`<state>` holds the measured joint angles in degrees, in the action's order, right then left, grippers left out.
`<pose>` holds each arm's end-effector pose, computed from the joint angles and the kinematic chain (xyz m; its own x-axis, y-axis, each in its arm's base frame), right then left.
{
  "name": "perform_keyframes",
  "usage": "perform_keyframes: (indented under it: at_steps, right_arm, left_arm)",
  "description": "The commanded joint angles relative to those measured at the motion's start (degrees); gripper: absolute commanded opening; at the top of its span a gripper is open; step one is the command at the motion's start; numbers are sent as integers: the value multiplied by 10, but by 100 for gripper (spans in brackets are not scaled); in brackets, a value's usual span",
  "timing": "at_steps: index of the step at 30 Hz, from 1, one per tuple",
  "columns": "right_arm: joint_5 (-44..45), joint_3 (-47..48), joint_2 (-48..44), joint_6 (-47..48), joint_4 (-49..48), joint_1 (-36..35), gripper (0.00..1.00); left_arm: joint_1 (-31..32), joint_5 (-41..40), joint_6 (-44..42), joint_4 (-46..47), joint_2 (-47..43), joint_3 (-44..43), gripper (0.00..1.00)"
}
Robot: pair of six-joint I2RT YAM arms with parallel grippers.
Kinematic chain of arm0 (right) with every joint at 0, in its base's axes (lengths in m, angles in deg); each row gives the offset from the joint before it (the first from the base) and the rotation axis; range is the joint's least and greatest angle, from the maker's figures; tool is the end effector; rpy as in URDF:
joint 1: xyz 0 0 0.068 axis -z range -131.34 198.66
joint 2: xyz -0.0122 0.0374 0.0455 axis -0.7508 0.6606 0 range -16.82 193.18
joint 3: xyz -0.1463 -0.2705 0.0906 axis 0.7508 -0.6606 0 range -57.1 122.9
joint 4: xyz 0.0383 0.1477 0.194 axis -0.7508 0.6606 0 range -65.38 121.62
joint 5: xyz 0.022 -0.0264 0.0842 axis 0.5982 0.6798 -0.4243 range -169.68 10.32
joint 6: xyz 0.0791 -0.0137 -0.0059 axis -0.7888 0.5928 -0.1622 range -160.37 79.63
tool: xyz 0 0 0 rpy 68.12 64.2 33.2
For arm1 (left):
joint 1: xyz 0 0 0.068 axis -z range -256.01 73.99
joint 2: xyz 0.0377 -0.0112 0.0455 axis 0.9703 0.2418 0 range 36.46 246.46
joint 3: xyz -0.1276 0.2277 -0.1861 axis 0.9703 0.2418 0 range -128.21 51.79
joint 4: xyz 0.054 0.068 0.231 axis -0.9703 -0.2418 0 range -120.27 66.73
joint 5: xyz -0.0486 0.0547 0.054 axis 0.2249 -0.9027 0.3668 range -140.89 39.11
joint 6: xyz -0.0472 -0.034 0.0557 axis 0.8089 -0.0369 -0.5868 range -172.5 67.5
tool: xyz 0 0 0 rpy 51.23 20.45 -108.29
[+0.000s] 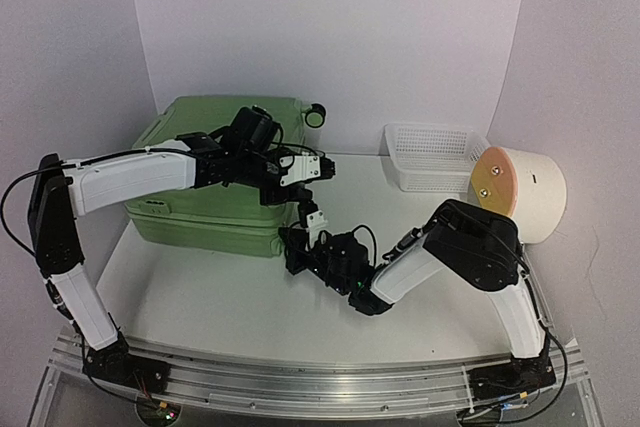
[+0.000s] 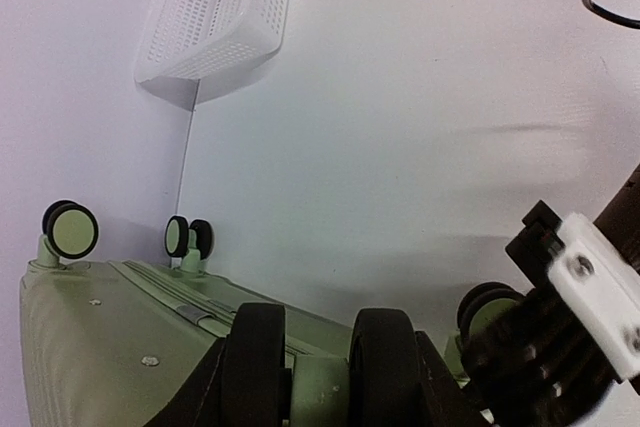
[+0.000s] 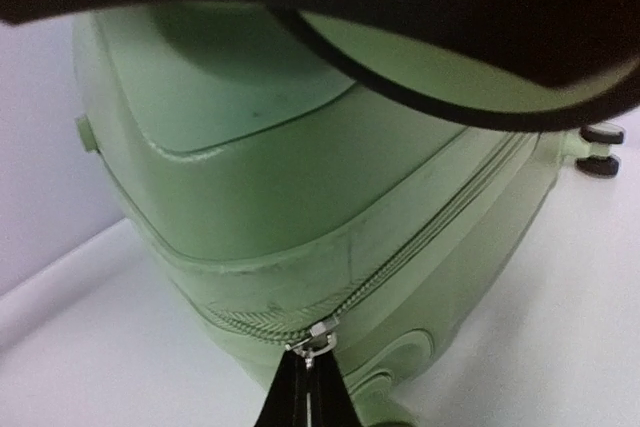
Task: Open, take out, and arrange the luggage
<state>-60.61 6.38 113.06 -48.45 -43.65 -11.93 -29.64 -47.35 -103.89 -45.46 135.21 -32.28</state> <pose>0.2690 0.4306 0.1722 -0.0774 0.1332 -0.9881 -0.6586 0.7372 0.1509 0.2863 -0.3065 0.3368 0.3328 0.7812 -0.5282 0.7957 0.0680 0.6019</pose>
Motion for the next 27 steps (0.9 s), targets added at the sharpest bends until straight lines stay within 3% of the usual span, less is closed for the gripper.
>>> perform_keyframes:
  at_steps: [1,6,12,16,27]
  right_arm:
    - [-21,20,22,-174,-20,-10,0]
    - [-7,33,29,-190,-20,-10,0]
    - [-20,40,34,-212,-28,-6,0]
    - [-74,23,32,-208,-93,18,0]
    - [-224,0,-9,-84,-78,60,0]
  left_arm:
    - [-75,68,180,61,19,-46,0]
    - [-95,112,209,25,39,-60,0]
    - [-95,114,149,71,2,-5,0]
    - [-96,155,100,62,-37,33,0]
    - [-106,299,-38,-118,-101,45,0]
